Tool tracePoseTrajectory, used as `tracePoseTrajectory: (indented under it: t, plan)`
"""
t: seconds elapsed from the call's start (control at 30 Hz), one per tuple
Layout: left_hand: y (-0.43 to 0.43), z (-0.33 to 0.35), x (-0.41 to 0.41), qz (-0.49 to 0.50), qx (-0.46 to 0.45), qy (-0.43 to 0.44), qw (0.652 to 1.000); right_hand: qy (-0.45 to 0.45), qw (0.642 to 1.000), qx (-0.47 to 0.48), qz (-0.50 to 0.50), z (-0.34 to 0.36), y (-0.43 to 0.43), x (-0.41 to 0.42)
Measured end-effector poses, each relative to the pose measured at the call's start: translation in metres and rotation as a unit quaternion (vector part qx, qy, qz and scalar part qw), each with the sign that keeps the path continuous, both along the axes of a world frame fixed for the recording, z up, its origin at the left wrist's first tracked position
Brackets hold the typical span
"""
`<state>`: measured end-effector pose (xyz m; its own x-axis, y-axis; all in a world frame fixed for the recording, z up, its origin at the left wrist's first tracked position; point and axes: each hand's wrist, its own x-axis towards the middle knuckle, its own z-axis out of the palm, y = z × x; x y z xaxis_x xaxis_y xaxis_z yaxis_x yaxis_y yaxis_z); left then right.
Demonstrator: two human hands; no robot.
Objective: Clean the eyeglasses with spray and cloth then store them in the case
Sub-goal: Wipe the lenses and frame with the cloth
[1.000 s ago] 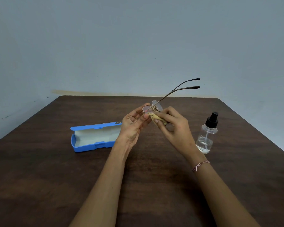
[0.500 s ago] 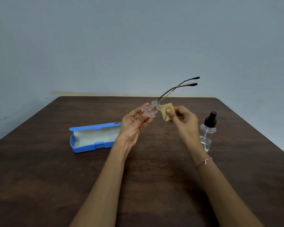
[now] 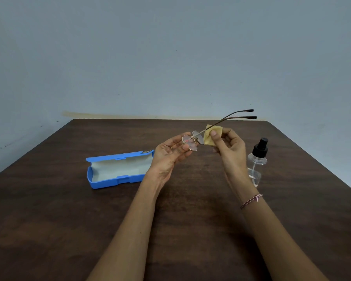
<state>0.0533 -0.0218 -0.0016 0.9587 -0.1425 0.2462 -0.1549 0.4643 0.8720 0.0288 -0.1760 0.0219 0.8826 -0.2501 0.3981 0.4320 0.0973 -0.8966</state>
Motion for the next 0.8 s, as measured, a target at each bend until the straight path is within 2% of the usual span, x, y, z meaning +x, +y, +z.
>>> tracePoseTrajectory:
  t: [0.17, 0.27, 0.33, 0.53, 0.67, 0.8]
  plan:
    - [-0.003, -0.003, -0.001, -0.014, 0.027, -0.015, 0.999, -0.085, 0.996, -0.022, -0.003, 0.0, 0.005, -0.004]
    - [-0.004, -0.003, -0.002, -0.02, 0.02, -0.014, 0.999, -0.129, 0.983, -0.128, -0.03, -0.005, 0.01, -0.003]
    - [-0.003, -0.002, -0.001, -0.022, 0.008, -0.01, 1.0, -0.133, 0.973, -0.185, -0.043, -0.006, 0.012, -0.003]
    - [0.001, -0.001, -0.001, -0.023, -0.015, -0.017, 0.999, -0.139, 0.956, -0.259, 0.008, -0.008, 0.015, -0.007]
    - [0.002, -0.001, -0.003, -0.035, -0.006, -0.02, 0.999, -0.174, 0.928, -0.329, -0.037, -0.008, 0.01, -0.004]
    - [0.003, -0.002, -0.001, -0.041, -0.025, -0.029, 0.998, -0.205, 0.914, -0.349, -0.026, -0.006, 0.011, -0.006]
